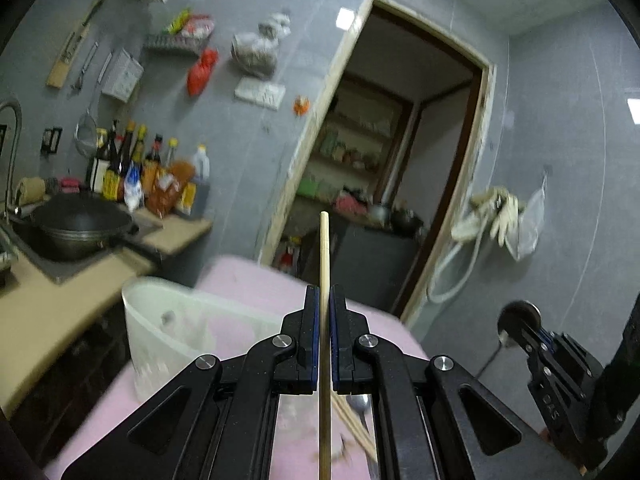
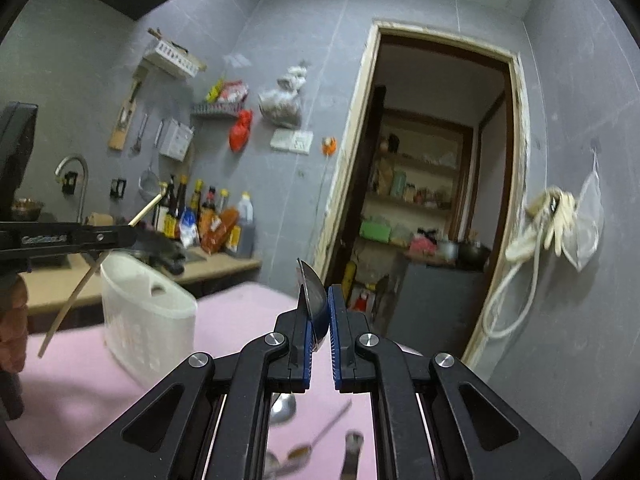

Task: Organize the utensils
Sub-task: 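Lift the chopstick with the left tool while the right tool lifts the silver spoon, then drop the chopstick into the white basket with the left tool while the right tool drops the spoon in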

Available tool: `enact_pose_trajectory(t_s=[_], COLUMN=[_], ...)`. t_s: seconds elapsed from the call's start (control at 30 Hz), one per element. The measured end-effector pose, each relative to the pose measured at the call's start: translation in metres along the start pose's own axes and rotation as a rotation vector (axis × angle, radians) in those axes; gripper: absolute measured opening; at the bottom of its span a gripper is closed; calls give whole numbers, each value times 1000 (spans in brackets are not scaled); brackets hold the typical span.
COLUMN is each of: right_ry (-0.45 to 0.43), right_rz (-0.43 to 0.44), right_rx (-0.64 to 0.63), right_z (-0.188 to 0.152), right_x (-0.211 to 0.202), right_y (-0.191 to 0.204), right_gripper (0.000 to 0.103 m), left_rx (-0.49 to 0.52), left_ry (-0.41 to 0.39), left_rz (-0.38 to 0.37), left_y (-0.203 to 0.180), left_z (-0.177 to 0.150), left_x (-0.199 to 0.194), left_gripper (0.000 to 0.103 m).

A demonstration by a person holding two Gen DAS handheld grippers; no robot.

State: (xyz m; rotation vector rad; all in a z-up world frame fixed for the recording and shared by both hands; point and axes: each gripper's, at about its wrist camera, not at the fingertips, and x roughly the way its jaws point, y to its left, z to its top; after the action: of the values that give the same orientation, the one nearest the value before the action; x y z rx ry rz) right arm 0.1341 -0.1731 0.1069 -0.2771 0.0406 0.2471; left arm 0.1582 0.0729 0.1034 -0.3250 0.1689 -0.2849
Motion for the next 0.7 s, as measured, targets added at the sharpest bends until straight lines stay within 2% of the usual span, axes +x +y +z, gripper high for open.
enact_pose_trajectory(t_s=[0.13,0.33,0.47,0.7], right_ry=[-87,-180,-188,-133], right_rz=[26,84,129,183], right_rx=[6,29,51,61], right_z=[29,63,67,47], right_x=[9,36,53,82], right_y=[8,27,40,63], right_gripper=[5,5,5,5], left_rx=[-13,-71,-92,-142], left_ry=[-113,-220,-266,-270], left_rz=[-3,34,67,121], left_y=[22,65,91,122], left_z=[34,70,77,70], left_x=[-1,7,16,33], left_gripper=[3,3,3,3])
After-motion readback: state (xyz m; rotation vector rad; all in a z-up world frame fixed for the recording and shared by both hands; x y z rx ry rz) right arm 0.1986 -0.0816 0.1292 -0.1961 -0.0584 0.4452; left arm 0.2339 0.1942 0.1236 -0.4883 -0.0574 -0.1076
